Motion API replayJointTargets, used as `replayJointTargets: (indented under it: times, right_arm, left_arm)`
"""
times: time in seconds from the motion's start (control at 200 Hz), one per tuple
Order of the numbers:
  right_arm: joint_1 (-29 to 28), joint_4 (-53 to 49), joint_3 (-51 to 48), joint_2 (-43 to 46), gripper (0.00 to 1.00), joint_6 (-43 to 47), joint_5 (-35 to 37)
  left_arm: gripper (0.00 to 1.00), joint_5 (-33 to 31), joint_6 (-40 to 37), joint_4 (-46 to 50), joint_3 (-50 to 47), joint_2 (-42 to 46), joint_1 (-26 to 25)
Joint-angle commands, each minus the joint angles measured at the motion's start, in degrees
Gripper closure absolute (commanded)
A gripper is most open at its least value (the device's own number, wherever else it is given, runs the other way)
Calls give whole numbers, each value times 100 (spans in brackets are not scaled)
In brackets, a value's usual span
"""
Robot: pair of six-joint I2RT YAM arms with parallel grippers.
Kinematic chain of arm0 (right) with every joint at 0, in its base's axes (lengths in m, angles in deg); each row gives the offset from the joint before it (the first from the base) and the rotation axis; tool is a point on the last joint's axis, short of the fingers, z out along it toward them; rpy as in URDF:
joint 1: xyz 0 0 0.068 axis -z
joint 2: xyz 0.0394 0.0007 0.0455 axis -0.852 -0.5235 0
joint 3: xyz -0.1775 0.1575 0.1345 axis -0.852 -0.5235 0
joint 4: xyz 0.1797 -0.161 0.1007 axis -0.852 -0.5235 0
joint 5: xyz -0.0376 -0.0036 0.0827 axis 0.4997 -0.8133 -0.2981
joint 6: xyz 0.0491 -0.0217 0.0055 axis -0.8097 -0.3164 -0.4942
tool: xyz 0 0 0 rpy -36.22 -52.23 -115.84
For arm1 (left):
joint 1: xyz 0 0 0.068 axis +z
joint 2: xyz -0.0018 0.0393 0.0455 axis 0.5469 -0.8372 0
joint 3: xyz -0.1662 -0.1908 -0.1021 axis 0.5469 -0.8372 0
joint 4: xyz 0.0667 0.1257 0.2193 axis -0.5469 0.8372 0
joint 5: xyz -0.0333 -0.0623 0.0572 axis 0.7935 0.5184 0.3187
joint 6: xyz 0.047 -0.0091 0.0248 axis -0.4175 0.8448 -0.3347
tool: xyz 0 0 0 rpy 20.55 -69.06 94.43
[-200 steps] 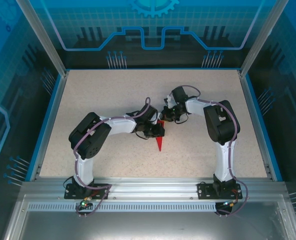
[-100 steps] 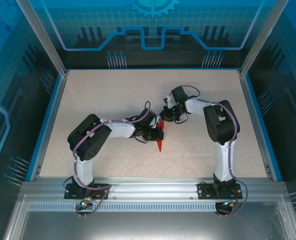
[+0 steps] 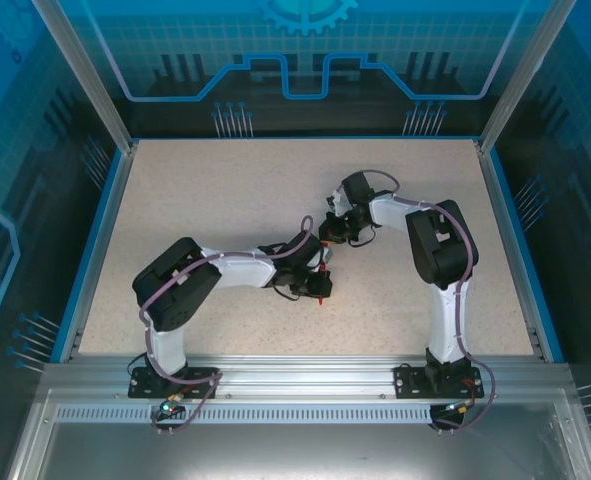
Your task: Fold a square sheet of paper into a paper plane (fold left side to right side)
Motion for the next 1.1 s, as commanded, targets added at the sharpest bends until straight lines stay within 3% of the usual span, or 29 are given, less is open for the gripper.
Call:
replayJointTargets:
  times: [0.0,0.245,0.57,0.64,0.715,0.845,1.095]
  right_arm:
    - [12,-240,5,-353,96,106,497]
    - [17,-257,32,-370,96,119,484]
    - [12,-228,144,-195,95,127,309]
    - [15,-234,212,3,93,156,266]
    - [17,-358,370,268,84,218,317]
    - [38,-705,581,881,67,396,661]
    - [-93,-1756,383,1971,51,629,1919]
  left_arm:
    - [91,238,-34,562,-338,122,-227]
    - [91,269,362,46,-950,377,-363]
    - [91,363,482,-115,-1074,896,-524]
    - [90,306,464,-62,-1080,1214,-515]
    - [90,67,382,233,-981,1611,-485]
    - [87,-998,187,1143,-602,2190,-436]
    - [80,-4570,813,2120,-563,3144,-436]
